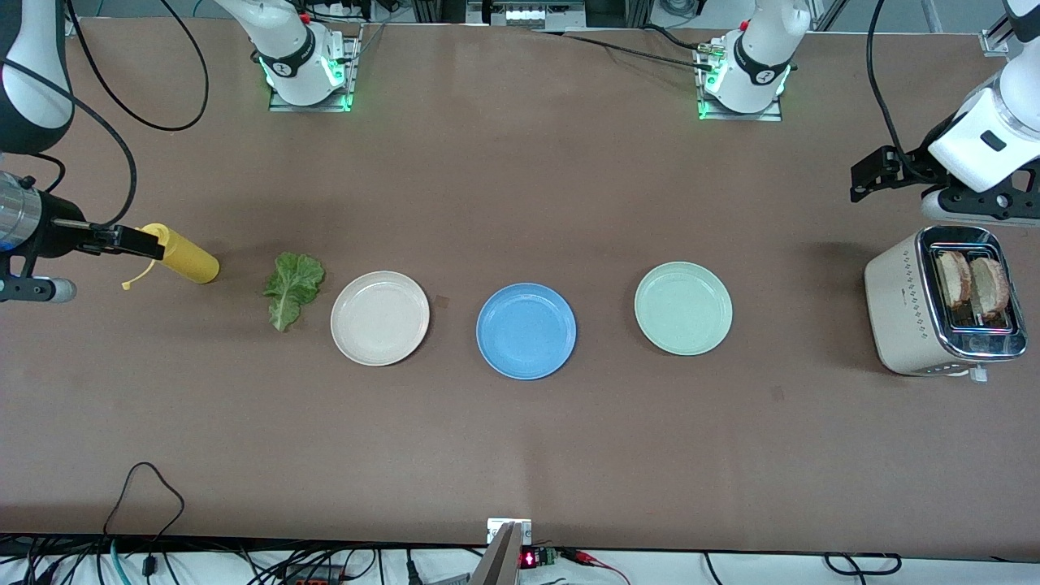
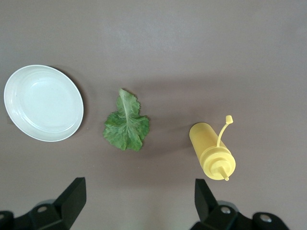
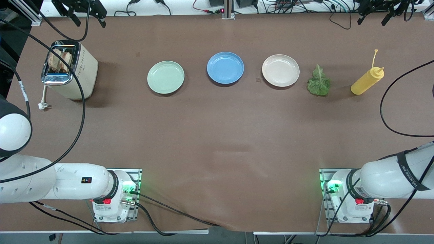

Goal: Make sandwich in blue plate with both arms
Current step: 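Reach the left gripper into the toaster while the right gripper approaches the lettuce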

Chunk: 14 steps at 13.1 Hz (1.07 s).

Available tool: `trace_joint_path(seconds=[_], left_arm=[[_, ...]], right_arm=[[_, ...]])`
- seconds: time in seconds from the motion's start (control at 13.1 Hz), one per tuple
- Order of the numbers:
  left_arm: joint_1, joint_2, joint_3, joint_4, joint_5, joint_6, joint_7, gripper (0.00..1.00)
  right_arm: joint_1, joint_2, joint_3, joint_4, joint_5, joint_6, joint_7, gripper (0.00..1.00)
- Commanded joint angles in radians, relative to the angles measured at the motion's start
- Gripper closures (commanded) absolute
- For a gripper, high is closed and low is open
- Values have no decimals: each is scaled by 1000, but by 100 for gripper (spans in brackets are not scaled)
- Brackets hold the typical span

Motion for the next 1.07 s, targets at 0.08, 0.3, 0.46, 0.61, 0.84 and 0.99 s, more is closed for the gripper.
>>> trace_joint_path(seconds=[0.08, 0.3, 0.46, 0.61, 0.84, 0.99], left_arm=[[40, 51, 11, 30, -1, -114, -52, 0], [100, 140, 11, 53, 1, -115, -41, 0], [111, 176, 9, 58, 120, -93, 6, 0], [123, 203, 9, 53, 211, 20, 182, 0], [218, 245, 9, 26, 216, 199, 328, 5], [270, 266, 8, -1, 214, 263, 353, 11]], right_arm=[[-1, -1, 5, 10, -10, -6, -2, 0], [-1, -1, 5, 10, -10, -12, 1, 0], [1, 8, 6, 10, -10, -12, 4, 0], [1, 31, 6, 10, -10, -14, -2, 0], [1, 69, 8, 10, -8, -11, -2, 0], [1, 74, 8, 12, -8, -6, -4, 0]])
